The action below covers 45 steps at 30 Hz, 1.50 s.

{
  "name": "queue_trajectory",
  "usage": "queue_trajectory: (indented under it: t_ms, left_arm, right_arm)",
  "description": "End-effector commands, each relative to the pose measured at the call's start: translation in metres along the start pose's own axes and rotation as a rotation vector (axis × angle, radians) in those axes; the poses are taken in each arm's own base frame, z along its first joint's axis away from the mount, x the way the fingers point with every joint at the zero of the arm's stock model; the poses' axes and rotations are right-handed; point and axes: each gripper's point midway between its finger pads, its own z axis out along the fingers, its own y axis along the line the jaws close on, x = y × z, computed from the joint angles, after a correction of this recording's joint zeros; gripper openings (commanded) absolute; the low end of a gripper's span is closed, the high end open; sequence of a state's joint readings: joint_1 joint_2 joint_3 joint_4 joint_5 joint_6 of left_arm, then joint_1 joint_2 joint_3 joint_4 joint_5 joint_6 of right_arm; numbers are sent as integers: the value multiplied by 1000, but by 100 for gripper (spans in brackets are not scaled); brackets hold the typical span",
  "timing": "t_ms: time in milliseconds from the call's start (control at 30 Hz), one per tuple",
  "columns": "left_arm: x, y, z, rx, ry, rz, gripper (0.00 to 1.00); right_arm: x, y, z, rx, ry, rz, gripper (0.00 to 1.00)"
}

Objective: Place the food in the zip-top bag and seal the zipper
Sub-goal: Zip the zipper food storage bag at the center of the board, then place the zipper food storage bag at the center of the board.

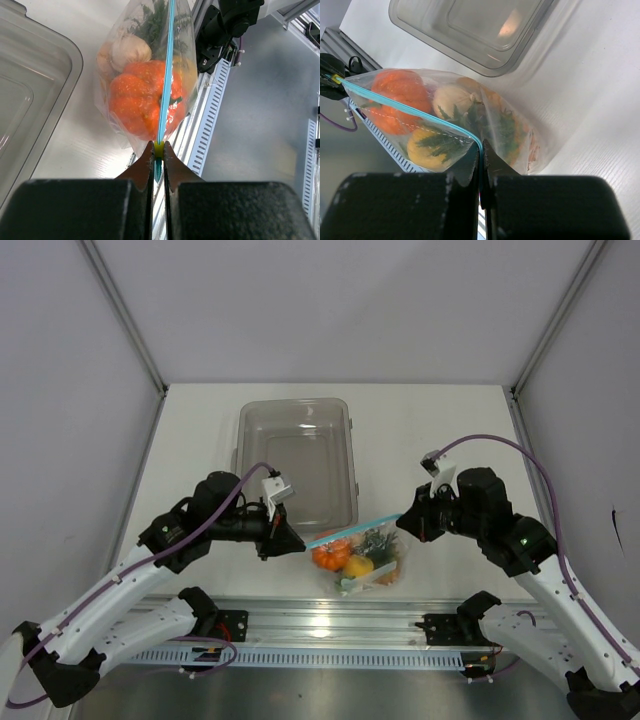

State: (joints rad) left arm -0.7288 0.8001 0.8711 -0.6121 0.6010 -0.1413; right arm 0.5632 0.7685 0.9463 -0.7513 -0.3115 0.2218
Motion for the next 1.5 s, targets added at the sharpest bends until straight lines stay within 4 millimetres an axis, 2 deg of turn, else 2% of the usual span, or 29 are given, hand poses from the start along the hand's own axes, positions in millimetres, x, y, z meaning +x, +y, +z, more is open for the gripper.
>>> queue_trajectory:
  t_ms: [0, 200, 267, 300, 333, 433, 467, 567, 667, 833, 1000, 1100, 1167, 1233, 1267, 1367, 1400, 1467]
  left_arm:
    - [8, 4, -4, -30, 16, -41, 6]
    - [4, 5, -4, -31, 2, -40, 12]
    - [-2, 4, -3, -29, -12, -40, 44]
    - [-10, 3, -3, -25, -37, -32, 96]
    - [-14, 2, -2, -16, -50, -25, 99]
    - [-48, -5, -3, -1, -134, 13, 99]
    - [-67, -12, -9, 7, -177, 38, 100]
    - [-96, -18, -13, 15, -258, 69, 100]
    - [-110, -23, -14, 38, -300, 74, 100]
    - [-102, -24, -5, 80, -268, 44, 99]
    - [-87, -25, -5, 94, -251, 25, 100]
    - [-82, -26, -5, 100, -250, 19, 100]
    - [-81, -28, -5, 114, -246, 16, 100]
    - [-81, -30, -6, 126, -249, 12, 100]
    - [-81, -32, -6, 136, -249, 10, 100]
    - [-79, -36, -8, 152, -254, 5, 99]
    - [-78, -36, -9, 152, -255, 5, 99]
    - [-75, -39, -10, 161, -253, -4, 99]
  right_arm:
    - [-7, -11, -3, 61, -30, 13, 0]
    - [-7, -13, -3, 65, -31, 18, 0]
    - [-7, -14, -3, 74, -33, 25, 0]
    - [-8, -15, -3, 78, -37, 31, 0]
    - [-8, -16, -3, 81, -33, 36, 0]
    - [-5, -22, -1, 110, -11, 77, 0]
    - [-6, -23, -1, 123, -11, 87, 0]
    - [-6, -33, -8, 200, -7, 125, 0]
    - [-5, -49, -19, 310, -18, 163, 0]
    - [-8, -63, -42, 416, -61, 195, 0]
    - [-2, -94, -63, 624, -62, 237, 0]
    - [-2, -109, -59, 681, -45, 282, 0]
    - [-5, -120, -50, 695, -32, 313, 0]
    - [-14, -137, -48, 712, -67, 369, 0]
    - [-14, -155, -48, 755, -61, 412, 0]
    - [-25, -187, -41, 794, -80, 473, 0]
    - [-36, -193, -37, 783, -113, 480, 0]
    - [-43, -205, -33, 787, -129, 506, 0]
